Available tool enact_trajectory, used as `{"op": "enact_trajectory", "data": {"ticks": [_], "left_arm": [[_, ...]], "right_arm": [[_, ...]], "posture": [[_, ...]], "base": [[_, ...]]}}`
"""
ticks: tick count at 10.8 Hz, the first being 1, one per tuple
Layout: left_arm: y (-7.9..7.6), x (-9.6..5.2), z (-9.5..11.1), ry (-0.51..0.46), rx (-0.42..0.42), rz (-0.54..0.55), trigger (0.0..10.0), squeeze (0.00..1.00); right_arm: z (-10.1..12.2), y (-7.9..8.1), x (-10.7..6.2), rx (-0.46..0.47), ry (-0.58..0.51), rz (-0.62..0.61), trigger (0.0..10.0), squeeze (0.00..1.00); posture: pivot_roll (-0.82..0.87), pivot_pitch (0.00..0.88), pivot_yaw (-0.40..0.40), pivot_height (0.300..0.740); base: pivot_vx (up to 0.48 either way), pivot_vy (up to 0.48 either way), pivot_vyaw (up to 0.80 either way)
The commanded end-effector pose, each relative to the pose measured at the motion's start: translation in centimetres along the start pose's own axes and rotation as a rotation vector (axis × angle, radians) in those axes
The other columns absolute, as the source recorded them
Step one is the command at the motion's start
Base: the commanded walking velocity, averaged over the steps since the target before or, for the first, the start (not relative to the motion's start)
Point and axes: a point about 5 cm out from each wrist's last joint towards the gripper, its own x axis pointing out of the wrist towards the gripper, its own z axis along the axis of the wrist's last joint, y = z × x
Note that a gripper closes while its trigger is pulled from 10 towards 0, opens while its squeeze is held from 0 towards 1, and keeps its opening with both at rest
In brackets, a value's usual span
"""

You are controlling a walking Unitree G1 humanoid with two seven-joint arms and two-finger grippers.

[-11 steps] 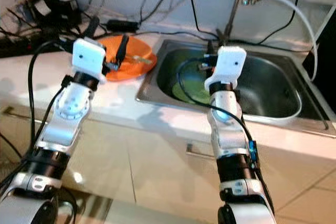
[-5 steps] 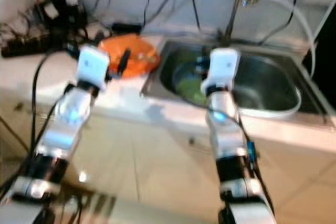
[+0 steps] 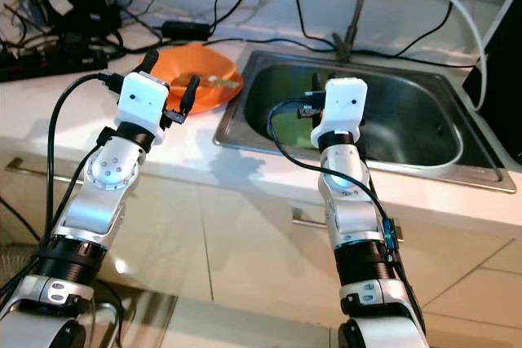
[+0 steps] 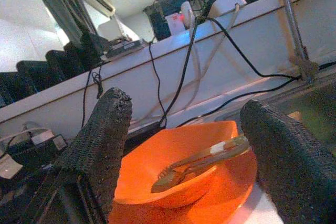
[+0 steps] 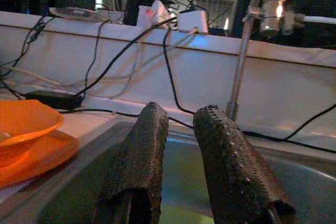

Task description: Kitchen organization

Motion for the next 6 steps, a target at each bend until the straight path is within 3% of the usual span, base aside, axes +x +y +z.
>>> {"op": "enact_trajectory", "data": {"ticks": [1, 5, 6], "left_arm": [[0.13, 0.35, 0.73, -0.024, 0.005, -0.003, 10.0, 0.0], [0.01, 0.1, 0.69, -0.027, -0.022, -0.01, 10.0, 0.0], [0.03, 0.1, 0.83, -0.033, -0.021, 0.002, 10.0, 0.0]], "right_arm": [[0.11, -0.09, 0.14, 0.004, 0.006, 0.001, 10.0, 0.0], [-0.19, 0.07, 0.17, -0.017, 0.027, 0.008, 10.0, 0.0], [-0.19, 0.15, 0.18, -0.016, 0.026, 0.012, 10.0, 0.0]], "posture": [[0.21, 0.014, -0.022, 0.74], [0.21, 0.017, -0.024, 0.74], [0.21, 0.018, -0.025, 0.74]], "base": [[0.0, 0.0, 0.0], [0.0, 0.0, 0.0], [0.0, 0.0, 0.51]]}}
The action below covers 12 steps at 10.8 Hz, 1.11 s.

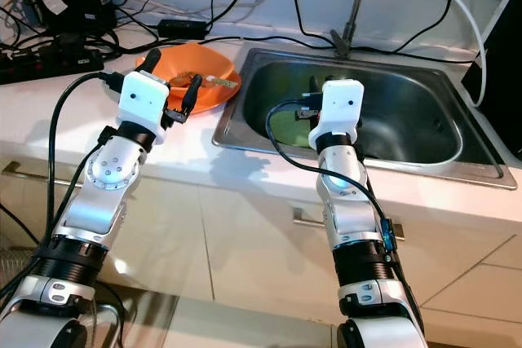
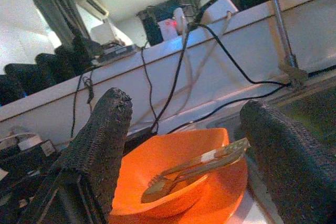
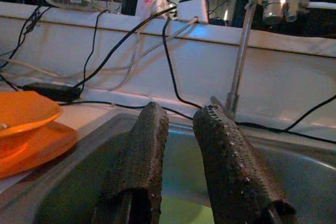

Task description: Kitchen organization

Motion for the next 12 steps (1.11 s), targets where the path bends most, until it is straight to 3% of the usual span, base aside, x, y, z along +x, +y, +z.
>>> {"op": "enact_trajectory", "data": {"ticks": [1, 10, 12], "left_arm": [[0.26, 0.05, 0.36, -0.01, 0.0, 0.015, 10.0, 0.0], [0.11, 0.16, 0.85, -0.028, 0.009, -0.001, 10.0, 0.0], [-0.1, 0.14, 1.27, -0.055, 0.0, -0.013, 10.0, 0.0]], "right_arm": [[0.11, 0.06, 0.2, 0.002, 0.002, 0.006, 10.0, 0.0], [0.27, 0.12, 0.21, 0.014, -0.006, 0.007, 10.0, 0.0], [0.28, 0.12, 0.2, 0.017, -0.008, 0.007, 10.0, 0.0]], "posture": [[0.21, 0.016, -0.026, 0.74], [0.21, 0.02, -0.023, 0.74], [0.21, 0.022, -0.023, 0.74]], "base": [[0.0, 0.0, 0.0], [0.298, 0.0, 0.0], [0.0, 0.0, 0.0]]}}
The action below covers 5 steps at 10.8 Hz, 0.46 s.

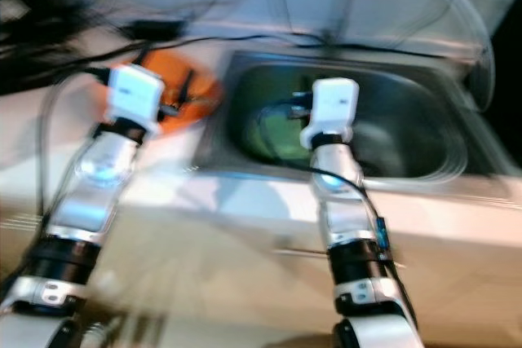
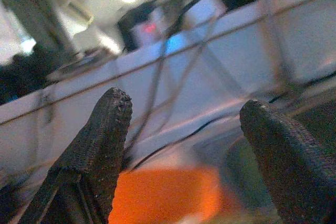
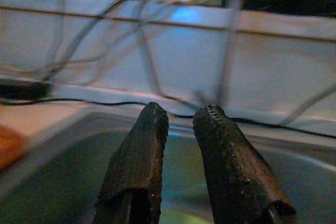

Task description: Kitchen organization

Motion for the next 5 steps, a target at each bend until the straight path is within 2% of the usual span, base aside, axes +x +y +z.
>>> {"op": "enact_trajectory", "data": {"ticks": [1, 5], "left_arm": [[-0.5, 0.04, 0.56, -0.03, 0.003, -0.029, 10.0, 0.0], [-0.75, 0.02, 1.4, -0.06, 0.044, -0.098, 10.0, 0.0]], "right_arm": [[0.25, -0.13, 0.16, 0.012, -0.007, -0.009, 10.0, 0.0], [0.14, -0.08, 0.08, 0.016, -0.001, -0.008, 10.0, 0.0]], "posture": [[0.21, 0.022, -0.023, 0.74], [0.21, 0.026, -0.021, 0.74]], "base": [[0.0, 0.0, 0.0], [0.0, 0.0, 0.0]]}}
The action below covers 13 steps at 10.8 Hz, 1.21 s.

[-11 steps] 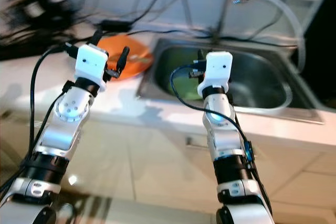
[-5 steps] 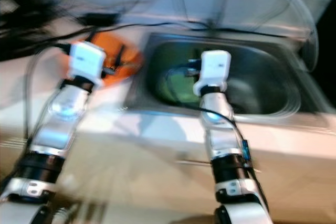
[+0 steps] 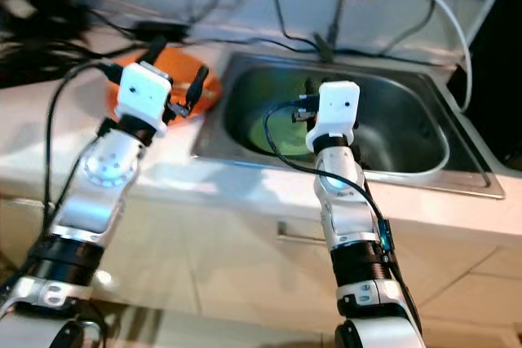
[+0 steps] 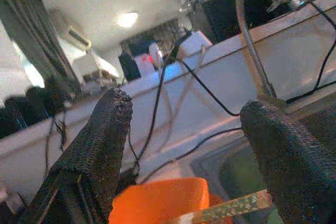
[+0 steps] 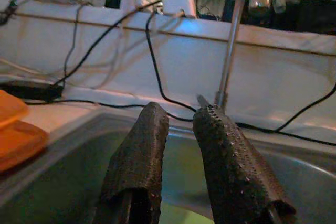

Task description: Kitchen organization

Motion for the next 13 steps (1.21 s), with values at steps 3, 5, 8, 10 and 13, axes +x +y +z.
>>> {"op": "enact_trajectory", "data": {"ticks": [3, 5, 8, 10, 13], "left_arm": [[-0.5, -1.3, 0.2, 0.021, 0.181, -0.225, 10.0, 0.0], [-0.5, -2.1, -0.5, 0.09, 0.326, -0.349, 10.0, 0.0], [-0.8, -2.0, -0.7, 0.129, 0.438, -0.367, 10.0, 0.0], [-1.9, -0.9, -0.9, 0.135, 0.499, -0.364, 10.0, 0.0], [-3.3, 1.2, -1.6, 0.162, 0.618, -0.339, 10.0, 0.0]], "right_arm": [[0.1, -0.1, 0.1, 0.005, 0.005, -0.002, 10.0, 0.0], [-0.2, 0.2, 0.0, 0.007, 0.022, 0.014, 10.0, 0.0], [-0.2, 0.4, 0.1, 0.008, 0.024, 0.023, 10.0, 0.0], [-0.2, 0.5, 0.1, 0.009, 0.022, 0.024, 10.0, 0.0], [0.0, 0.4, 0.0, 0.009, 0.013, 0.014, 10.0, 0.0]], "posture": [[0.22, 0.031, -0.021, 0.74], [0.23, 0.034, -0.023, 0.74], [0.23, 0.035, -0.027, 0.74], [0.22, 0.031, -0.025, 0.74], [0.2, 0.032, -0.016, 0.74]], "base": [[0.0, 0.0, 0.0], [0.0, 0.0, 0.0], [0.0, 0.0, 0.0], [0.0, 0.0, 0.0], [0.0, 0.0, 0.0]]}}
